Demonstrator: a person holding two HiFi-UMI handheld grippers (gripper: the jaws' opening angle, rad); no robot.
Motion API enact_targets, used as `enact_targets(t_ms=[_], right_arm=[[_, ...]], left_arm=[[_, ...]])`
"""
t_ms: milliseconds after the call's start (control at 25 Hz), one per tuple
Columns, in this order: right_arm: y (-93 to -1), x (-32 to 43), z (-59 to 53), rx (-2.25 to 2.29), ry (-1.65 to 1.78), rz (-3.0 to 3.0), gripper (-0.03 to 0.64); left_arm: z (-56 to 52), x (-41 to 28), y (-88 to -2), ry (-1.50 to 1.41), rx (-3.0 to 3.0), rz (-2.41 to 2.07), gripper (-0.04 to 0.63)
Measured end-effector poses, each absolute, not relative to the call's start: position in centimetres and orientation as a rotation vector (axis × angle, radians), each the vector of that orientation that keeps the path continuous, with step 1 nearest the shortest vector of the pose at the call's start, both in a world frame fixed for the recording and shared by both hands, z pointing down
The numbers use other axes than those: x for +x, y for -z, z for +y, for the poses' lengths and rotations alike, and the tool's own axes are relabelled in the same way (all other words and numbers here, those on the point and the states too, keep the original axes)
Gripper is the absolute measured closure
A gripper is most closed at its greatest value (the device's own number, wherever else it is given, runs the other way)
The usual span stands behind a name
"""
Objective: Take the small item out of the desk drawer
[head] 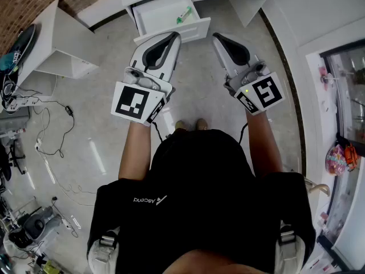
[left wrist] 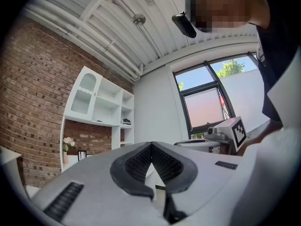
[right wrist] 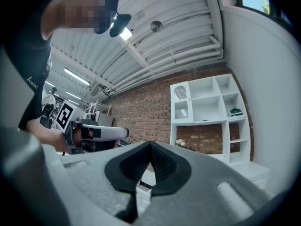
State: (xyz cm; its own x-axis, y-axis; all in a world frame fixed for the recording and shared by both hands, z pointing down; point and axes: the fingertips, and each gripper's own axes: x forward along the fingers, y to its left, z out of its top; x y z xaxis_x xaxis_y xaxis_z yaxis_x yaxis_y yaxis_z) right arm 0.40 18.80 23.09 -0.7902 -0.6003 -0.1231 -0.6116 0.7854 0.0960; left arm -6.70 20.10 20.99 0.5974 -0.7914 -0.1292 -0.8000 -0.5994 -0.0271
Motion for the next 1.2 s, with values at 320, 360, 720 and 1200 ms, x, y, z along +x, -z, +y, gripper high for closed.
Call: enact_targets(t_ms=[320, 360, 720, 1200], right_arm=[[-22.4, -1.2, 18.3, -0.991, -0.201, 2.87, 0.615], [-22.3, -1.5, 18.2, -0.997, -0.203, 2.869, 0.615], [-23.2, -3.8, 17.7, -1.07, -0.22, 2.869, 0.615], [-24.0, -4.0, 12.6, -1.09, -0.221, 2.857, 0.615]], left_arm=[[19.7, -8.6, -20.7, -0.168, -2.731, 1.36, 0.597], [19.6, -9.0, -20.7, -0.17, -2.731, 1.36, 0.597], [18.3, -13.0, -21.8, -0.166, -2.738, 1.352, 0.597], [13.6, -13.9, -23.7, -0.102, -2.748, 1.358, 0.597]])
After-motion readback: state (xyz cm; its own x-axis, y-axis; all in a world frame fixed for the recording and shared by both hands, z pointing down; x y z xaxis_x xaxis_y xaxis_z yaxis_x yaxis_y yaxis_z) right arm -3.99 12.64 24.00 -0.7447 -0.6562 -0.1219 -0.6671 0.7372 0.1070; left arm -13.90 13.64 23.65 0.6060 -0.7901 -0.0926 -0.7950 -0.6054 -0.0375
